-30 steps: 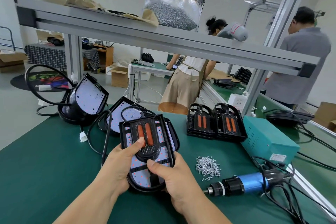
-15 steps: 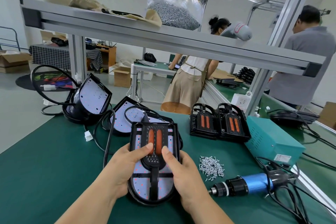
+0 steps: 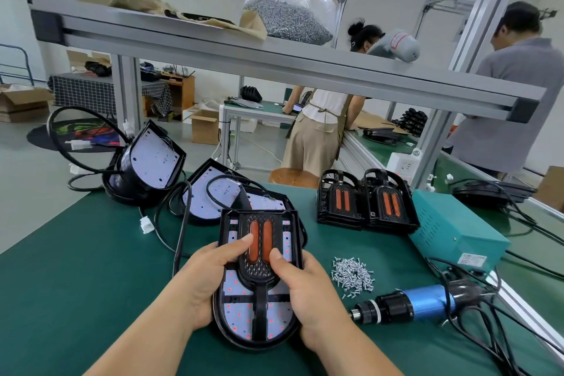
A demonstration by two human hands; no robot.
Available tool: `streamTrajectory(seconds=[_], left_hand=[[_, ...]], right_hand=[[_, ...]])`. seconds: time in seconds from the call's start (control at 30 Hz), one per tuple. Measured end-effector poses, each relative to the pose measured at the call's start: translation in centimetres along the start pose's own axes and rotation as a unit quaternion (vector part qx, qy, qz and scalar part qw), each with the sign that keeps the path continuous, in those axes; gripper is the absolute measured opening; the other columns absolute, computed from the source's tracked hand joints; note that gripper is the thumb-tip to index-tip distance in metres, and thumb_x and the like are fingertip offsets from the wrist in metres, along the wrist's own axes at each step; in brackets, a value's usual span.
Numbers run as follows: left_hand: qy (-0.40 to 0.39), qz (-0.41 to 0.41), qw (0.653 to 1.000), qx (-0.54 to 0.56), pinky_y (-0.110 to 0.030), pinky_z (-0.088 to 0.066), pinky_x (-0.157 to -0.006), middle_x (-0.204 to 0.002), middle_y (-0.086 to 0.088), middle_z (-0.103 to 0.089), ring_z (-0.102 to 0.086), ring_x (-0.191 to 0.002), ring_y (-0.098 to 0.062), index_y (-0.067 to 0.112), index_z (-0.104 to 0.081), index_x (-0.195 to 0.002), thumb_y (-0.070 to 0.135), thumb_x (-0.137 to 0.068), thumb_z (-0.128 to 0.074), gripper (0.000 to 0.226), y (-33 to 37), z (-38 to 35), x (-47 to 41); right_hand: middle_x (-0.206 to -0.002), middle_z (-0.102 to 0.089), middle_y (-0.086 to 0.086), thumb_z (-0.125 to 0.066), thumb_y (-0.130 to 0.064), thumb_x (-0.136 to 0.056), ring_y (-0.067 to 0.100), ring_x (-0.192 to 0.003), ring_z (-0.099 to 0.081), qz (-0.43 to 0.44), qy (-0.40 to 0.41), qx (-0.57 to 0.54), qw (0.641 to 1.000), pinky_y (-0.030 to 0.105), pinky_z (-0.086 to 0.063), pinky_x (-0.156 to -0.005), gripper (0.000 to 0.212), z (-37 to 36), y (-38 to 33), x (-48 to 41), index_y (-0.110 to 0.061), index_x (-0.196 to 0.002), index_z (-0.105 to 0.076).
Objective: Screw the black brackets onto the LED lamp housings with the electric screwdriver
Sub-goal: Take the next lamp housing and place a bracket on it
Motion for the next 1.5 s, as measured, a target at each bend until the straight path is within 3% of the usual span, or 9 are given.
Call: streamTrajectory(seconds=[0.13, 0.33, 0.53, 0.63, 0.73, 0.9, 1.07, 1.33, 1.5], left_hand=[[0.016, -0.020, 1.000, -0.013, -0.062, -0.056, -0.082, -0.104, -0.033, -0.070, -0.069, -0.094, -0.050, -0.009, -0.067, -0.112, 0.018, -0.075, -0.073, 0.046, 0.4, 0.1, 0.2], [0.025, -0.034, 0.999, -0.019, -0.057, -0.060, -0.075, -0.103, -0.033, -0.070, -0.069, -0.092, -0.050, -0.010, -0.065, -0.113, 0.012, -0.084, -0.068, 0.036, 0.6, 0.3, -0.1], [0.018, -0.044, 0.998, -0.027, -0.053, -0.060, -0.076, -0.102, -0.030, -0.071, -0.072, -0.088, -0.044, -0.007, -0.066, -0.111, 0.014, -0.075, -0.072, 0.042, 0.9, 0.3, -0.4], [-0.005, -0.028, 0.999, -0.045, -0.052, -0.059, -0.077, -0.104, -0.029, -0.072, -0.072, -0.092, -0.044, -0.005, -0.071, -0.105, 0.017, -0.072, -0.076, 0.040, 0.6, 0.1, -0.4], [-0.030, -0.013, 0.998, -0.054, -0.048, -0.060, -0.074, -0.105, -0.027, -0.072, -0.073, -0.092, -0.041, 0.000, -0.076, -0.096, 0.016, -0.074, -0.076, 0.027, 0.2, -0.2, -0.4], [-0.030, 0.006, 0.998, -0.062, -0.057, -0.056, -0.088, -0.107, -0.027, -0.071, -0.071, -0.096, -0.043, -0.003, -0.070, -0.110, 0.019, -0.071, -0.079, 0.046, -0.3, -0.3, -0.3], [-0.029, 0.049, 0.997, -0.057, -0.058, -0.049, -0.101, -0.114, -0.025, -0.070, -0.068, -0.105, -0.043, 0.005, -0.073, -0.113, 0.041, -0.080, -0.069, 0.049, -1.3, -0.6, -0.2], [-0.042, 0.073, 0.996, -0.009, -0.043, -0.061, -0.073, -0.112, -0.020, -0.073, -0.072, -0.098, -0.037, 0.011, -0.078, -0.105, 0.063, -0.083, -0.055, 0.061, -1.5, -1.0, -0.2], [-0.030, 0.071, 0.997, 0.010, -0.050, -0.058, -0.085, -0.114, -0.026, -0.070, -0.070, -0.099, -0.043, 0.004, -0.074, -0.113, 0.049, -0.080, -0.065, 0.056, -1.4, -0.7, 0.1]], right_hand=[[-0.102, -0.077, 0.006, -0.070, -0.022, -0.092, 0.026, -0.096, -0.074, -0.009, 0.011, 0.005, 1.000, 0.049, -0.055, -0.095, 0.022, 0.1, 0.2, -0.1, -0.013, -0.112, -0.067], [-0.100, -0.077, 0.007, -0.069, -0.021, -0.093, 0.027, -0.095, -0.074, -0.019, 0.015, -0.005, 1.000, 0.049, -0.056, -0.094, 0.021, 0.1, 0.3, 0.0, -0.011, -0.112, -0.067], [-0.102, -0.076, 0.013, -0.067, -0.021, -0.093, 0.031, -0.096, -0.073, -0.051, -0.021, -0.026, 0.998, 0.048, -0.057, -0.090, 0.022, 0.0, 0.4, 0.1, -0.009, -0.110, -0.070], [-0.102, -0.076, 0.014, -0.067, -0.030, -0.092, 0.031, -0.093, -0.074, -0.056, -0.015, -0.038, 0.998, 0.043, -0.059, -0.084, 0.027, 0.1, 0.2, 0.0, -0.009, -0.108, -0.072], [-0.099, -0.077, 0.010, -0.068, -0.041, -0.090, 0.029, -0.091, -0.075, -0.035, 0.025, 0.001, 0.999, 0.047, -0.058, -0.089, 0.037, 0.9, -0.2, -0.2, -0.009, -0.109, -0.070], [-0.093, -0.078, 0.011, -0.063, -0.037, -0.095, 0.029, -0.086, -0.075, -0.030, 0.032, 0.016, 0.999, 0.040, -0.059, -0.080, 0.030, 1.1, -0.2, -0.2, -0.009, -0.101, -0.073], [-0.092, -0.077, 0.014, -0.064, -0.031, -0.095, 0.032, -0.083, -0.075, -0.044, 0.037, 0.005, 0.998, 0.039, -0.060, -0.073, 0.025, 1.4, 0.0, -0.3, -0.008, -0.094, -0.074], [-0.095, -0.076, 0.017, -0.063, -0.028, -0.097, 0.035, -0.084, -0.075, -0.063, 0.032, -0.008, 0.997, 0.040, -0.059, -0.069, 0.025, 1.4, 0.2, -0.2, -0.006, -0.100, -0.074], [-0.094, -0.077, 0.015, -0.062, -0.028, -0.097, 0.032, -0.083, -0.075, -0.070, 0.008, -0.004, 0.997, 0.034, -0.059, -0.063, 0.025, 0.8, 0.1, 0.1, -0.007, -0.095, -0.076]])
Point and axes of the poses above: each hand's wrist, its own x-axis away from the middle knuckle, its own z-axis out of the back of the hand, y = z × x, the point moved 10 cm from there along -x, towards the middle knuckle
